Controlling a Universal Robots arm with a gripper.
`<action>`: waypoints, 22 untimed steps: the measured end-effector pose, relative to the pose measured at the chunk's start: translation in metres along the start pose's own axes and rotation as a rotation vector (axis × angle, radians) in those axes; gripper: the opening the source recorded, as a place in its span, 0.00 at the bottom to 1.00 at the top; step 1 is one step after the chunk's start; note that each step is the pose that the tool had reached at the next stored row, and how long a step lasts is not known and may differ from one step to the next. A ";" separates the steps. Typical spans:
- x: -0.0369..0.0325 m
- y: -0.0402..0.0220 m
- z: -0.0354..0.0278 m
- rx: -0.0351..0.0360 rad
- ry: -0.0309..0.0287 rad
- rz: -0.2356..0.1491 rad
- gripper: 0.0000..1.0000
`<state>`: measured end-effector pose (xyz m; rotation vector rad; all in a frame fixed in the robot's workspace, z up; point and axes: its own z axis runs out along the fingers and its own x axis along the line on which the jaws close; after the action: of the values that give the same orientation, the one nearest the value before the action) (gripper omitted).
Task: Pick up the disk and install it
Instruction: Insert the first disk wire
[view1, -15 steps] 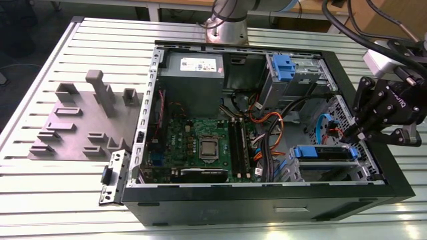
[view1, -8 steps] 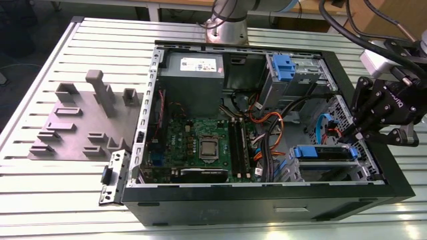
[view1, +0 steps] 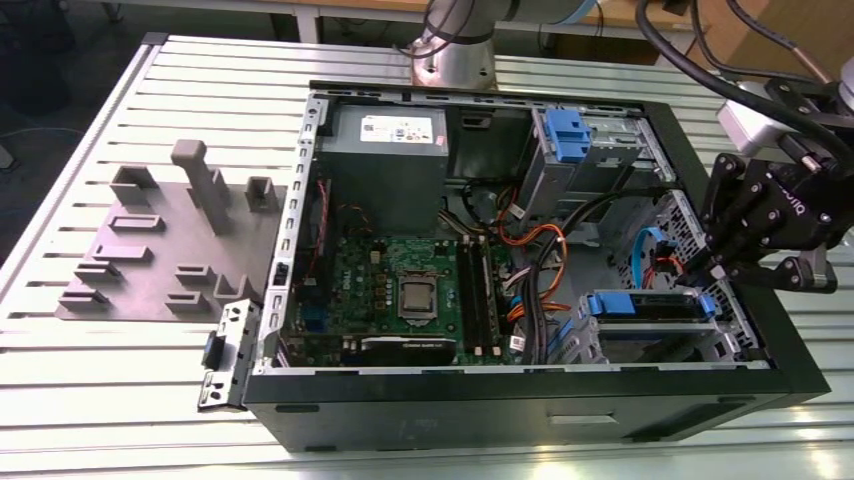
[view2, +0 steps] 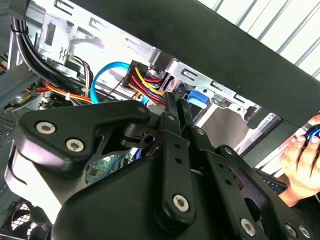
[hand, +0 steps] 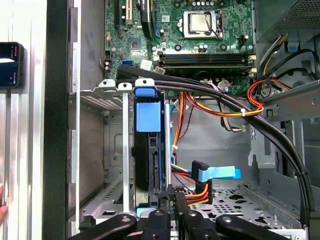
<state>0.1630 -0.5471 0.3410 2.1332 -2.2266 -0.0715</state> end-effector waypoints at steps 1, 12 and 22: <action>0.0000 0.0000 0.0000 0.0000 0.0000 0.000 0.16; 0.0005 0.0130 0.0009 0.0545 -0.0022 -0.001 0.16; 0.0013 0.0230 0.0016 0.1098 -0.0040 -0.010 0.16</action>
<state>0.1399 -0.5474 0.3411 2.2003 -2.2724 0.0472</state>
